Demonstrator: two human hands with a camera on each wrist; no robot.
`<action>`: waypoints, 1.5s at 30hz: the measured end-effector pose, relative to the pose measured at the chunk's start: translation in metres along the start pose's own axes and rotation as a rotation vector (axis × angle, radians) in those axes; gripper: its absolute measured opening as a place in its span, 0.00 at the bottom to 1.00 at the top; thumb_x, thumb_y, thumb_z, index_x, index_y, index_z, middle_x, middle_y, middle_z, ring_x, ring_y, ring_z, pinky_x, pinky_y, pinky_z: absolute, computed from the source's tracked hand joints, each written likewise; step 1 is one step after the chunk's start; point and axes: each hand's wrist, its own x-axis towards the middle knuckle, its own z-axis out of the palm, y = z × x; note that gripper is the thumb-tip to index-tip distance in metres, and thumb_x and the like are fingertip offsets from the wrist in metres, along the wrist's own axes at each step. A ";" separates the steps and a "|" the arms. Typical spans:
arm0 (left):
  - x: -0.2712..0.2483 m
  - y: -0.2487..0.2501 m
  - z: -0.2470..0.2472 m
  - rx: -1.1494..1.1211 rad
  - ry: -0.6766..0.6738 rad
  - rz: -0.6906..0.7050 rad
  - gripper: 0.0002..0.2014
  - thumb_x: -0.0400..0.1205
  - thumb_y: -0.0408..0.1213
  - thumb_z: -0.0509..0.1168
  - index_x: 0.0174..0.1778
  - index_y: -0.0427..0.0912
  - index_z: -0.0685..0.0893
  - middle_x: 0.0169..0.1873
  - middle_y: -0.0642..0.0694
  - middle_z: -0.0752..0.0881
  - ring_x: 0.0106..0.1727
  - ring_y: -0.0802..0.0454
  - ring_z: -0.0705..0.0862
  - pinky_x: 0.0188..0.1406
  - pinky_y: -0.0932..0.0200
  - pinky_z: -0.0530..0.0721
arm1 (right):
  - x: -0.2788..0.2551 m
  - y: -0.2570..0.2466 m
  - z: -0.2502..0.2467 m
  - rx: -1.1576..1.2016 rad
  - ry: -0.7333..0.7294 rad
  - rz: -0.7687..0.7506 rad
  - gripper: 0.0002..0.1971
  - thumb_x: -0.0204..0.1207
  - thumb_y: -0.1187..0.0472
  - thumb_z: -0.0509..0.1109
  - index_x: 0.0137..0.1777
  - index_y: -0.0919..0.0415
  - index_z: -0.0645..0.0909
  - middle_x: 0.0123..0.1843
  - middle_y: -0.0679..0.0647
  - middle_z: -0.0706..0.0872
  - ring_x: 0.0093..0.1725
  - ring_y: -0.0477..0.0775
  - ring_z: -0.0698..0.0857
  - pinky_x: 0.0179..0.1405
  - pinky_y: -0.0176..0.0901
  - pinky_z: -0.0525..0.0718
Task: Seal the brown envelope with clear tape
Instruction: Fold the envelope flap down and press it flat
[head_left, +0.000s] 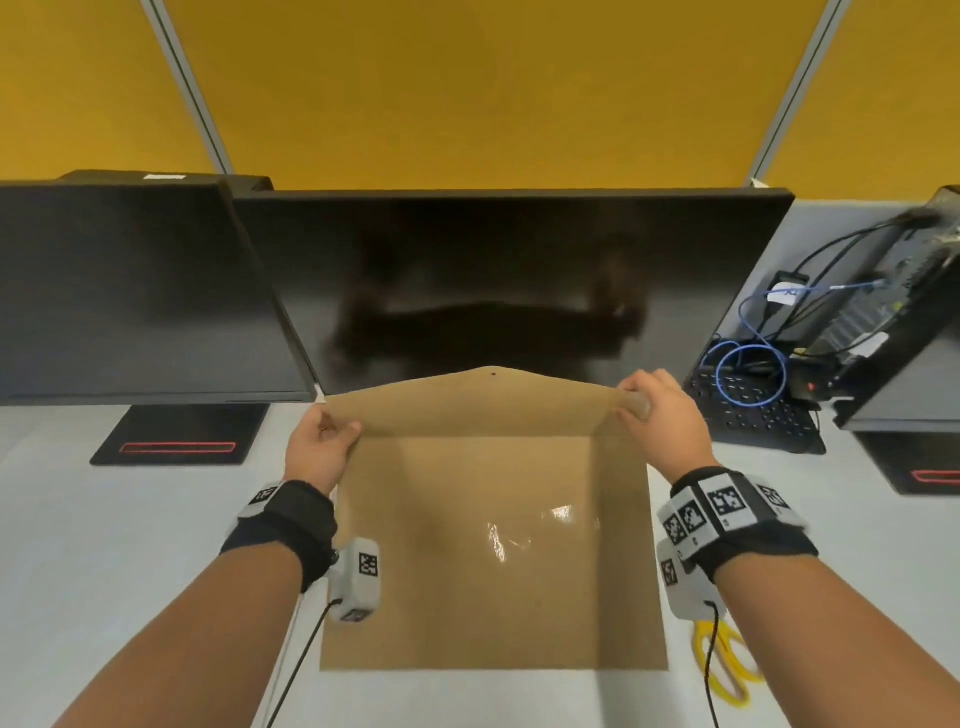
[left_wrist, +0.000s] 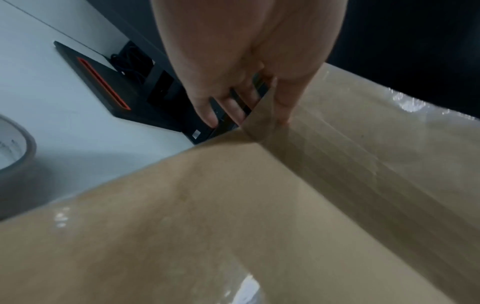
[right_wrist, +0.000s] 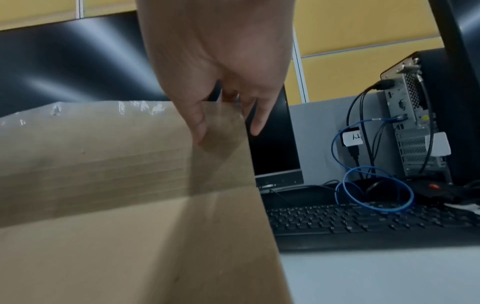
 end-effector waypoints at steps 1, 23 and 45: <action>0.003 -0.006 0.001 0.082 0.041 0.013 0.10 0.77 0.37 0.71 0.52 0.42 0.82 0.53 0.38 0.85 0.55 0.38 0.83 0.64 0.43 0.80 | -0.001 0.000 0.005 0.003 0.016 0.010 0.04 0.73 0.63 0.70 0.47 0.56 0.80 0.46 0.50 0.75 0.42 0.54 0.75 0.40 0.46 0.73; -0.052 -0.074 0.029 1.340 -0.231 0.078 0.30 0.84 0.60 0.48 0.82 0.63 0.49 0.83 0.41 0.35 0.83 0.40 0.32 0.79 0.35 0.36 | -0.094 0.038 0.108 0.000 -0.327 0.203 0.12 0.73 0.71 0.64 0.51 0.61 0.84 0.56 0.56 0.86 0.51 0.61 0.84 0.51 0.45 0.81; -0.082 -0.097 0.056 1.234 -0.626 0.176 0.32 0.83 0.63 0.43 0.83 0.61 0.44 0.84 0.46 0.38 0.84 0.41 0.39 0.80 0.37 0.46 | -0.122 -0.005 0.151 -0.149 -0.435 -0.227 0.17 0.73 0.56 0.65 0.62 0.46 0.83 0.68 0.55 0.80 0.70 0.60 0.75 0.72 0.58 0.68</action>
